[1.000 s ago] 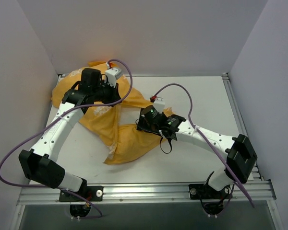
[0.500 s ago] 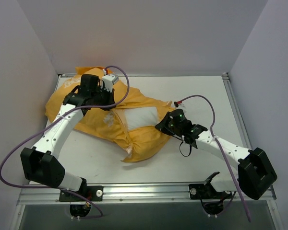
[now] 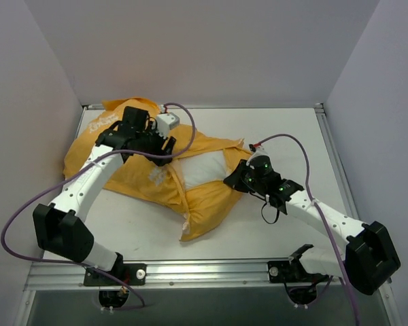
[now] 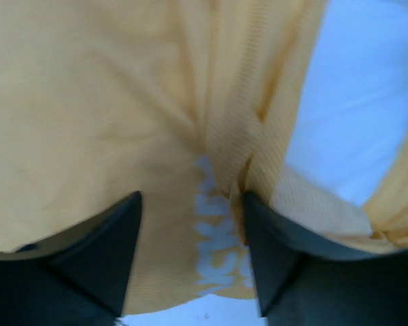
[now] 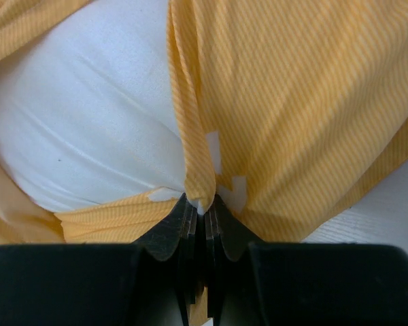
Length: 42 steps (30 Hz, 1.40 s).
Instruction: Remove the pillowcase from the pillow
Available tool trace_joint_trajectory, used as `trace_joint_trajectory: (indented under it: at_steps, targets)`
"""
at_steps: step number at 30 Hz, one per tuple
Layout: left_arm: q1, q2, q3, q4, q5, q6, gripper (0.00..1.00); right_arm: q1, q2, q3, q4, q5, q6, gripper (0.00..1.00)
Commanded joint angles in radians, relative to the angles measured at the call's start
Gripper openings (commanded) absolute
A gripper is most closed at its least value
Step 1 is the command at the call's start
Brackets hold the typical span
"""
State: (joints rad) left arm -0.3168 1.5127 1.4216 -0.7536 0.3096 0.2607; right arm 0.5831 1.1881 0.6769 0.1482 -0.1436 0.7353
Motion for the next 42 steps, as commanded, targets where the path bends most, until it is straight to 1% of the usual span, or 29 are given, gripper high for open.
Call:
trace_joint_trajectory:
  at_steps: [1,2,3,4,6,7,8,10,11,12,13,14,15,18,19,20,23,26,27,28,29,34,35,37,41,42]
  targets:
    - [-0.207,-0.107,0.063,-0.101,0.048,0.138,0.76,-0.005,0.021,0.024,-0.119,0.026,-0.054,0.00]
    - [-0.228,-0.118,0.085,-0.121,0.080,0.149,0.79,-0.003,0.030,0.035,-0.128,0.018,-0.059,0.00]
    - [-0.235,-0.118,0.100,-0.141,0.120,0.158,0.85,-0.002,0.033,0.053,-0.131,0.015,-0.062,0.00]
    - [-0.235,-0.117,0.117,-0.170,0.185,0.161,0.87,0.001,0.036,0.062,-0.136,0.012,-0.065,0.00]
    - [-0.238,-0.102,0.179,-0.190,0.215,0.179,0.92,0.006,0.036,0.076,-0.134,0.003,-0.062,0.00]
    - [-0.238,-0.094,0.207,-0.208,0.221,0.189,0.96,0.009,0.034,0.079,-0.134,-0.002,-0.059,0.00]
    - [-0.251,-0.073,0.268,-0.216,0.221,0.196,0.97,0.009,0.034,0.084,-0.133,-0.004,-0.056,0.00]
    - [-0.275,-0.046,0.335,-0.240,0.215,0.222,0.97,0.009,0.033,0.092,-0.130,-0.014,-0.050,0.00]
    - [-0.316,-0.020,0.367,-0.248,0.209,0.232,0.95,0.006,0.033,0.093,-0.128,-0.016,-0.045,0.00]
    - [-0.347,-0.005,0.422,-0.259,0.197,0.248,0.90,0.006,0.031,0.093,-0.122,-0.025,-0.036,0.00]
    - [-0.384,0.010,0.442,-0.262,0.175,0.252,0.85,0.006,0.031,0.087,-0.115,-0.031,-0.030,0.00]
    - [-0.460,0.042,0.456,-0.265,0.137,0.256,0.71,0.004,0.034,0.079,-0.104,-0.036,-0.025,0.00]
    - [-0.497,0.059,0.465,-0.276,0.126,0.277,0.66,0.004,0.036,0.075,-0.099,-0.037,-0.019,0.00]
    - [-0.583,0.127,0.438,-0.271,0.092,0.302,0.49,0.003,0.038,0.047,-0.085,-0.040,0.001,0.00]
    - [-0.585,0.160,0.412,-0.264,0.097,0.301,0.49,0.003,0.036,0.030,-0.078,-0.045,0.016,0.00]
    - [-0.584,0.176,0.402,-0.257,0.095,0.298,0.49,0.003,0.027,0.023,-0.064,-0.048,0.025,0.00]
    - [-0.558,0.230,0.381,-0.201,0.020,0.285,0.53,0.000,0.004,-0.003,-0.042,-0.054,0.049,0.00]
    - [-0.495,0.250,0.360,-0.106,-0.016,0.246,0.58,-0.008,-0.018,-0.017,-0.045,-0.053,0.055,0.00]
    - [-0.486,0.254,0.352,-0.069,-0.039,0.242,0.59,-0.008,-0.022,-0.020,-0.047,-0.053,0.055,0.00]
    - [-0.484,0.259,0.343,-0.055,-0.096,0.252,0.61,-0.008,-0.024,-0.023,-0.047,-0.056,0.056,0.00]
    - [-0.484,0.267,0.332,-0.046,-0.112,0.264,0.65,-0.008,-0.027,-0.026,-0.044,-0.059,0.056,0.00]
    - [-0.490,0.302,0.258,-0.013,-0.168,0.299,0.73,-0.009,-0.035,-0.036,-0.041,-0.063,0.064,0.00]
    - [-0.490,0.305,0.246,-0.015,-0.170,0.314,0.78,-0.011,-0.039,-0.036,-0.038,-0.062,0.065,0.00]
    - [-0.489,0.310,0.217,-0.012,-0.175,0.339,0.82,-0.009,-0.044,-0.037,-0.036,-0.065,0.067,0.00]
    - [-0.490,0.325,0.183,-0.013,-0.185,0.364,0.84,-0.012,-0.048,-0.033,-0.055,-0.063,0.065,0.00]
    - [-0.490,0.328,0.169,0.014,-0.225,0.365,0.83,-0.014,-0.050,-0.031,-0.062,-0.063,0.065,0.09]
